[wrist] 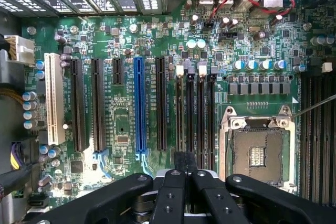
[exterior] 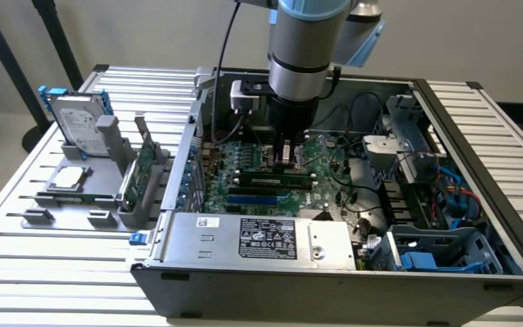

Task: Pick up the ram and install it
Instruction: 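Press down the ram until it locks into place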

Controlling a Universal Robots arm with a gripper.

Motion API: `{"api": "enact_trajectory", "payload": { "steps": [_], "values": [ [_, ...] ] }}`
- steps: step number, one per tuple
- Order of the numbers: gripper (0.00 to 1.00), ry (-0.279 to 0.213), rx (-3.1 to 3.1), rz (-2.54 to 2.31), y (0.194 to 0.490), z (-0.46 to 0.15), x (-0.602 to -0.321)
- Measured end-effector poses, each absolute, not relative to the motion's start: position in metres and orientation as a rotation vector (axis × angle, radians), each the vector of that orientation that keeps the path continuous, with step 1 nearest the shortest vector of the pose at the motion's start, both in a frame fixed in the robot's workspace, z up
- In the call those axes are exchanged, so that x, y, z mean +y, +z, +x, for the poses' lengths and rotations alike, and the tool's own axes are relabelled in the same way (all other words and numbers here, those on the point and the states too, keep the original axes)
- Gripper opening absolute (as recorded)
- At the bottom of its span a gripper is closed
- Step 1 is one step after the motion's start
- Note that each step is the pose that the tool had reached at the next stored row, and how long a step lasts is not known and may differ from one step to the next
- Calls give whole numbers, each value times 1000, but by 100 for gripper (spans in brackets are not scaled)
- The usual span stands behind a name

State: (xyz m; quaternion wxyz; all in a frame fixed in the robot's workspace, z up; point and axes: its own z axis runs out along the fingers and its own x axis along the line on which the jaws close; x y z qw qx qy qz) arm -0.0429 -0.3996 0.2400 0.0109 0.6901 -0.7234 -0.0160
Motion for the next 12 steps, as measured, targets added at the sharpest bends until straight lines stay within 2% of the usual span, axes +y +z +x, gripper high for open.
{"api": "enact_trajectory", "payload": {
  "steps": [12],
  "values": [
    [11, -49, -2257, 2153, 230, -43, -400]
  ]
}}
